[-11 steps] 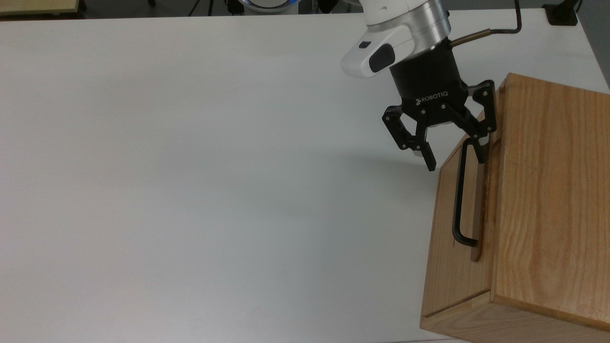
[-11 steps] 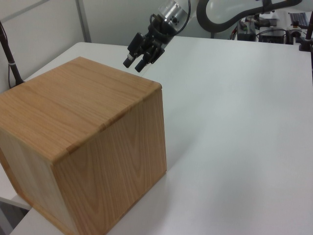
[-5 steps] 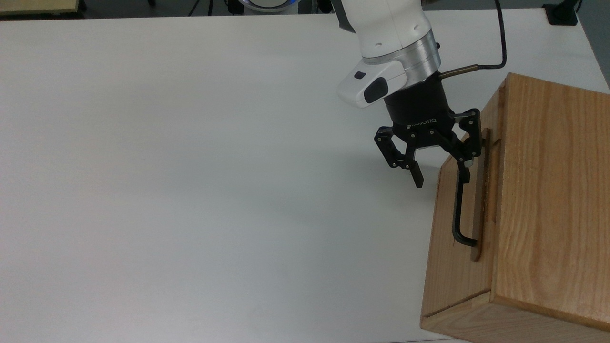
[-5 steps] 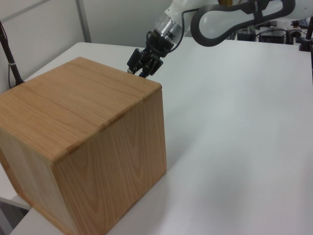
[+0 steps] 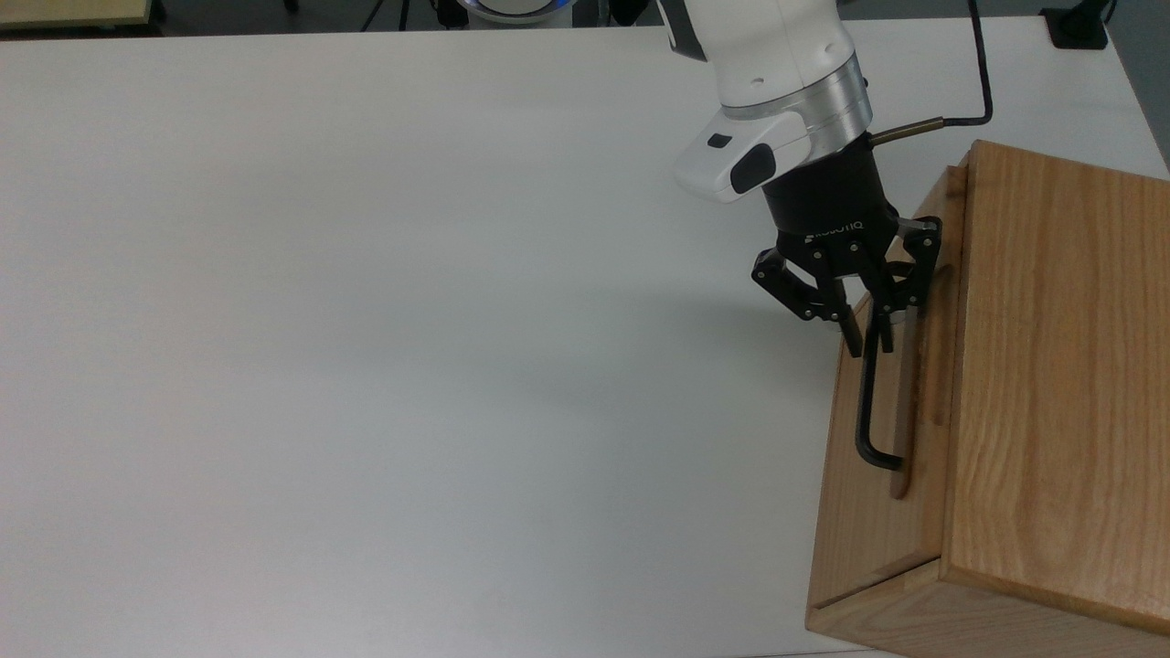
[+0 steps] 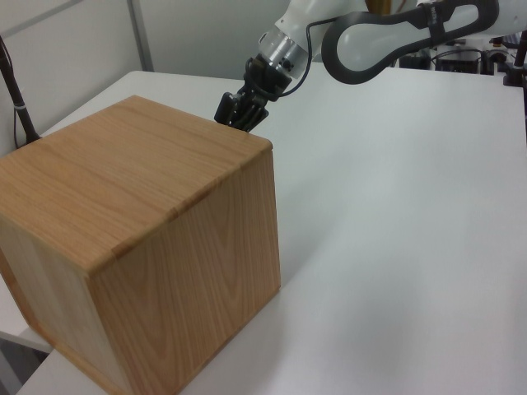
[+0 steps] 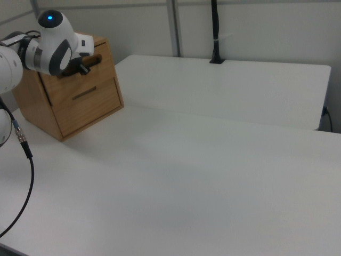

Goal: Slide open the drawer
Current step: 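Lower the gripper onto the black handle and close it around the bar, then pull the handle away from the cabinet, sliding the drawer out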

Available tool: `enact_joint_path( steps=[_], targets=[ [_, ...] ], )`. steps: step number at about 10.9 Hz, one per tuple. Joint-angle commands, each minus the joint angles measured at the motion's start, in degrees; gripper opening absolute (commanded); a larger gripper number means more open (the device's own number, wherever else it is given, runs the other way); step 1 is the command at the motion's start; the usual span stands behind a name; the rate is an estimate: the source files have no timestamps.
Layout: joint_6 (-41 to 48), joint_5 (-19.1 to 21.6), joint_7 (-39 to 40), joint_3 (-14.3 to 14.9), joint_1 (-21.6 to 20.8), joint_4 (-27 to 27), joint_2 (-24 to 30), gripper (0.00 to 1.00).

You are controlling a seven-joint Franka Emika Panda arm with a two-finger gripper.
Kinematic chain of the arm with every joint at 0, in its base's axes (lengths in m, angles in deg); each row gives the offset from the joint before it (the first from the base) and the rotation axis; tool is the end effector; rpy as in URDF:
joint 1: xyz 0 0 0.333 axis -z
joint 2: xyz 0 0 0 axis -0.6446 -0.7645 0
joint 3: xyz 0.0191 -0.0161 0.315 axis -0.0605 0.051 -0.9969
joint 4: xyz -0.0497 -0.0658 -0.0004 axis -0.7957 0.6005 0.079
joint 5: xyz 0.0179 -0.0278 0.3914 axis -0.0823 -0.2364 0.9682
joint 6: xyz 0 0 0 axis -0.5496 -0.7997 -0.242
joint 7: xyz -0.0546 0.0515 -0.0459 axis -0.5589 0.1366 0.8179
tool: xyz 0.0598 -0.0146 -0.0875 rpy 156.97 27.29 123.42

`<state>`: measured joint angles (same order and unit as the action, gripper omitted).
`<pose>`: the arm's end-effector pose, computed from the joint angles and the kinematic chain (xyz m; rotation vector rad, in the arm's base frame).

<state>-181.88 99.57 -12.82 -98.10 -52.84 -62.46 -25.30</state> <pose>0.7059 0.2689 0.5192 -2.5029 0.2826 -0.6850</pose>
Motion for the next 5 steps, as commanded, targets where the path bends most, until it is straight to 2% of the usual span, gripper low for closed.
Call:
enact_joint_path(
  steps=[1,5],
  targets=[
    [-0.01,-1.70,-0.98,0.11,1.36,-0.64,0.92,0.00],
    [0.43,-4.16,1.04,0.11,3.38,-3.19,3.55,0.00]
  ],
)
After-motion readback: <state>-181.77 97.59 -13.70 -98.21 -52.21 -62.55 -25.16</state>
